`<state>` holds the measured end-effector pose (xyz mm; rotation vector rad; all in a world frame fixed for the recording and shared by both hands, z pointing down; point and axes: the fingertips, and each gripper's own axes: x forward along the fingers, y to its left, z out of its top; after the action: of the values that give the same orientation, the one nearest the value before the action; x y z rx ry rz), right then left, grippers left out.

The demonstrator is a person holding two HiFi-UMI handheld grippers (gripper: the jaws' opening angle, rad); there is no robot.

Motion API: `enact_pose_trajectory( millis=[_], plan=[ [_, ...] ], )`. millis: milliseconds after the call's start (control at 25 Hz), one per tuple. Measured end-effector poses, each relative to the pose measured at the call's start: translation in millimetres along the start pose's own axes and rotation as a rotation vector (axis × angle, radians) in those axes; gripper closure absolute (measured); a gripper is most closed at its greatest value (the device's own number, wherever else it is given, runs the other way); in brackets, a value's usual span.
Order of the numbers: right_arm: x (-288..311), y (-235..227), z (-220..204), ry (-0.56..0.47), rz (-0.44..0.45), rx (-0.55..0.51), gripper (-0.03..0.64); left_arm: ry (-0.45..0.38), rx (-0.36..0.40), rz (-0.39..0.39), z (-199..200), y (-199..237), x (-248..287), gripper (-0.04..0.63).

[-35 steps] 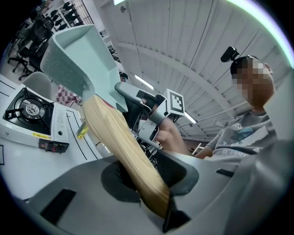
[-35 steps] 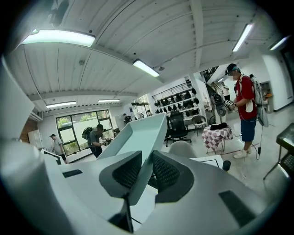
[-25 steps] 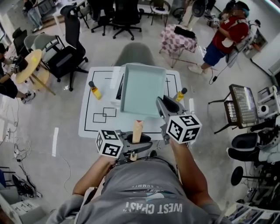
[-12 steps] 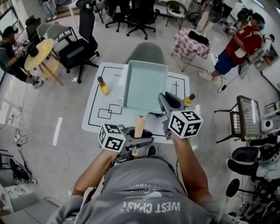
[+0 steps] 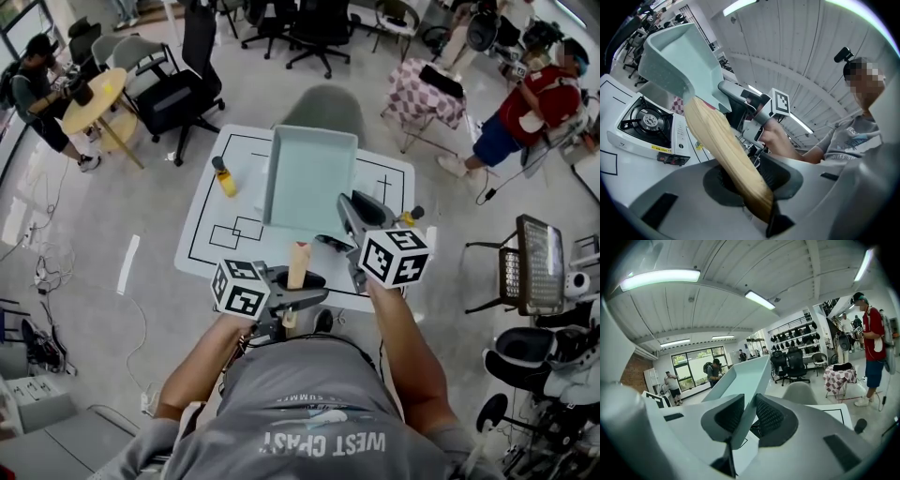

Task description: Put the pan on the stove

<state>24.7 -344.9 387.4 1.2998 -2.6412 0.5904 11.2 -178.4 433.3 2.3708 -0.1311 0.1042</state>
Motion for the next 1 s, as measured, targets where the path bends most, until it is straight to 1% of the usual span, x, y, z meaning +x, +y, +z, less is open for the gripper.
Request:
enact_pose_trajectory(
  millis=[480, 1000],
  plan=[
    [23, -32, -7, 0.031, 0.019, 0.027, 0.526, 0.002, -0.035, 0.026, 10, 31, 17, 0.492],
    [54, -62, -30, 0.091, 0.03, 0.069, 0.526, 0.006, -0.105, 0.042, 11, 67, 26, 0.492]
  ],
)
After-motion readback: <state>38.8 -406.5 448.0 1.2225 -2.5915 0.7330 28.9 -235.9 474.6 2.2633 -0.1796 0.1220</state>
